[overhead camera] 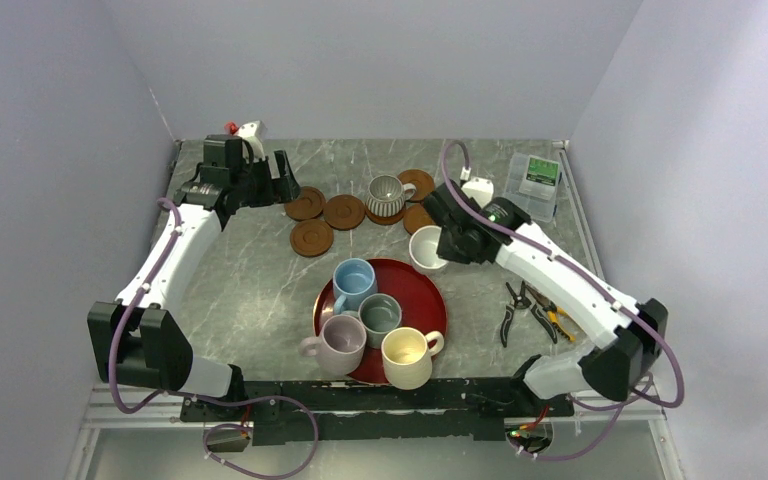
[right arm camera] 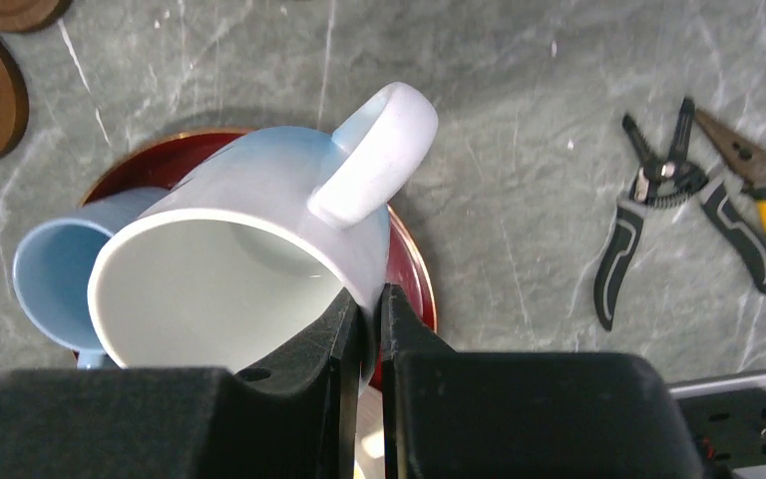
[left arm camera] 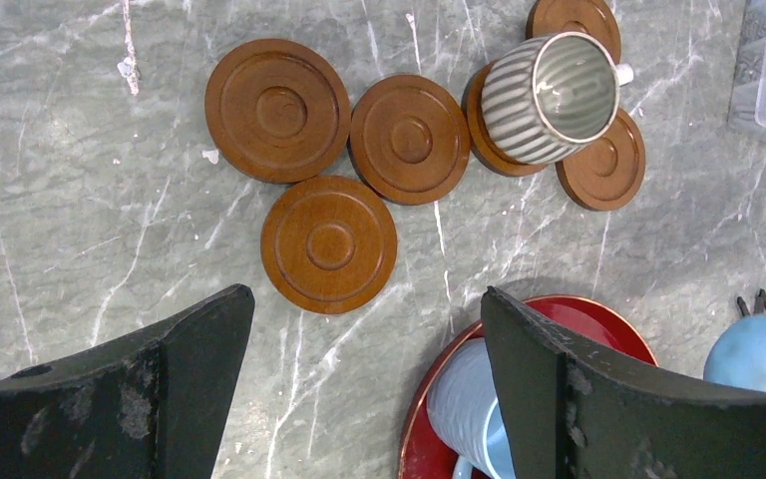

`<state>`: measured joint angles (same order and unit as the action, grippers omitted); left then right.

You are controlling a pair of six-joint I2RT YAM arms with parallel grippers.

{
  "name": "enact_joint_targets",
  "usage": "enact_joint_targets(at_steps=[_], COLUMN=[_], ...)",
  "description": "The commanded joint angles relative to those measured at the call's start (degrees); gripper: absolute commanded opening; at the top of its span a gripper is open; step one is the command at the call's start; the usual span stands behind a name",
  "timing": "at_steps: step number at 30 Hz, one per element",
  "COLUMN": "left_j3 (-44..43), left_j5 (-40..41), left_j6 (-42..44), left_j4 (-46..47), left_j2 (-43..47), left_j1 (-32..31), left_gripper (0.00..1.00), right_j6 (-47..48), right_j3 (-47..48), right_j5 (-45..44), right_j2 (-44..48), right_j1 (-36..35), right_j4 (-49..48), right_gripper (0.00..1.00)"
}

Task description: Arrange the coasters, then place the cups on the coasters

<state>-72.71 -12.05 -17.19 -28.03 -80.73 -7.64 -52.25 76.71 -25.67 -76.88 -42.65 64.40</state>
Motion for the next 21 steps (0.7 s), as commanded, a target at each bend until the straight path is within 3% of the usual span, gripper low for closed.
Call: enact_joint_targets(at_steps=[1,8,21], left_j3=[-0.2,1.3,0.8], left_j5=[0.4,-4.4,-1.0], left_j6=[0.8,0.6,1.8], left_j4=[2.0,5.3,4.1], left_j2=[1.2,2.1,2.2], left_j1=[0.1,-1.1,-2.8], left_gripper=[0.90,0.90,0.90], right_j6=[7.9,15.1,21.0], right_j3=[8.4,15.9,32.8], right_j5=[-1.4,2.4,8.7], right_j2=[-3.8,-10.1,-23.7], right_j1=[3.5,6.5,18.4], right_j4=[-2.0,-6.3,-7.7], right_gripper=[0.00,0.00,0.00])
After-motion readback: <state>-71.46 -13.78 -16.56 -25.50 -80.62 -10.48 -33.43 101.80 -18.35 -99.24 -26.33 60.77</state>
